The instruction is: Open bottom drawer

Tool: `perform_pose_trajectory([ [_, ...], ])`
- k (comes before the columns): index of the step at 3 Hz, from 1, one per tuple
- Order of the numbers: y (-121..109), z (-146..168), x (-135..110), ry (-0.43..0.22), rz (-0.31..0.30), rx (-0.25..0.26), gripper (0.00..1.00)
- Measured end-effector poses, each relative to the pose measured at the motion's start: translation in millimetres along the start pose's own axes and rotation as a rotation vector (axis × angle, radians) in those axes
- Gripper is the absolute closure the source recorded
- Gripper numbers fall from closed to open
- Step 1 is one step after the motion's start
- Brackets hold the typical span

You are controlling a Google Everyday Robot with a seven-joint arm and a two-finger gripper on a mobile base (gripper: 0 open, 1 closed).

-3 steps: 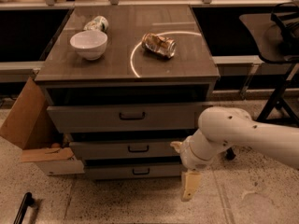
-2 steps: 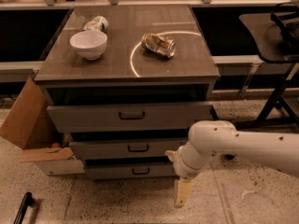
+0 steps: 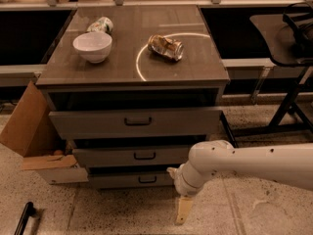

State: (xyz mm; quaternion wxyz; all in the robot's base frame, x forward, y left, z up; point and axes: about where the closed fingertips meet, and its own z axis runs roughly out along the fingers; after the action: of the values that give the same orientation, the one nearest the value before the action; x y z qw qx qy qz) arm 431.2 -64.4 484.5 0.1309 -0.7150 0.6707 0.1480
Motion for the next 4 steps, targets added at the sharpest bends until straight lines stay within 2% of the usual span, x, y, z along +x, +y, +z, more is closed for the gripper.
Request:
perform_pose_trajectory([
  [1,-5.4,29.2,33.7,-0.027,-0.012,0.053,0.0],
  [2,-11.4,52.5,62.3,-0.084,-0.027,0.09,0.0],
  [3,-22.7,86.3,86.3,-0.146,-0.041,0.084,0.0],
  [4,-37.4,131.0,103.5,-0.209,-0.032,0.047,0.0],
])
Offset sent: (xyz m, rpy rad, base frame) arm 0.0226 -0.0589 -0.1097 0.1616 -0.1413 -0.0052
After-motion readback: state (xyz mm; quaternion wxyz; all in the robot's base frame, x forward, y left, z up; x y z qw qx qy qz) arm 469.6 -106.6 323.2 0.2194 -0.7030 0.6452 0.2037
